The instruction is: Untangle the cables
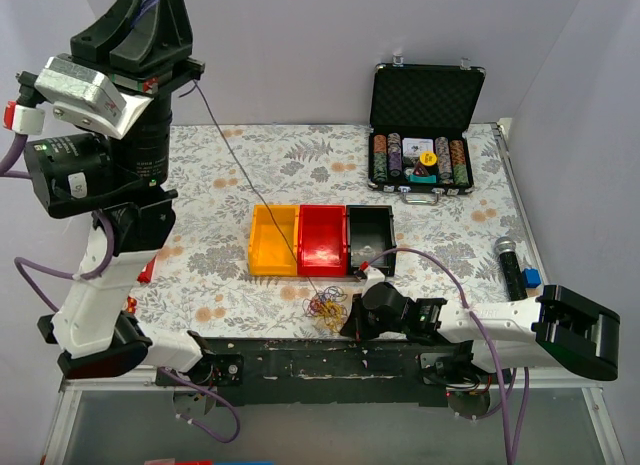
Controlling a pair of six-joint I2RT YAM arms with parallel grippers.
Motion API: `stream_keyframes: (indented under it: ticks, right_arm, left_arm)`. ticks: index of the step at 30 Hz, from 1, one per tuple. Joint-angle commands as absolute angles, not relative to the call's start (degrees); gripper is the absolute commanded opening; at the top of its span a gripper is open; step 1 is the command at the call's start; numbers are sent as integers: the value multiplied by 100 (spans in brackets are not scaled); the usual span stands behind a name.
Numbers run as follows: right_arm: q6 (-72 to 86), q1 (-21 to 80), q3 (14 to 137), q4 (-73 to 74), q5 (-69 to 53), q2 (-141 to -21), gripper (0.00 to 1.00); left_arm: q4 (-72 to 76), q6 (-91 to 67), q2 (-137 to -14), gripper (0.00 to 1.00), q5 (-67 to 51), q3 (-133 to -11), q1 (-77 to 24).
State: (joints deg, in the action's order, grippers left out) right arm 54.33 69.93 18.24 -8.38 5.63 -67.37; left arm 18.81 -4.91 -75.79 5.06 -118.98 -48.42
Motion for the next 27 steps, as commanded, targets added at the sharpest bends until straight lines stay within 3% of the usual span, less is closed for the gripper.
stream_keyframes:
  ticks: [1, 9, 13, 15, 22, 27]
  right_arm:
    - [5493, 7058, 1556, 483, 782, -6978, 1]
    - [5686, 7093, 1485, 764, 870, -7084, 1]
    - [5792, 7093, 1441, 887, 949, -6996, 1]
    - [5775, 7110, 1485, 940, 1037, -6918, 1]
    - [5494, 7128, 2126, 1520, 1617, -6241, 1]
    - [5335, 7119, 2320, 1784, 1766, -5916, 1]
  left_arm:
    - [2582, 359, -7979, 1, 343, -12663, -4799]
    - [3489, 1318, -8964, 0, 9, -13798, -4808]
    - [3911, 1599, -8895, 0, -194, -13369, -4799]
    - [3290, 1276, -8694, 0, -79, -13133, -4799]
    - [41, 448, -6779, 0, 19, -9725, -4799]
    - [-1185, 377, -5539, 0, -191, -7045, -4799]
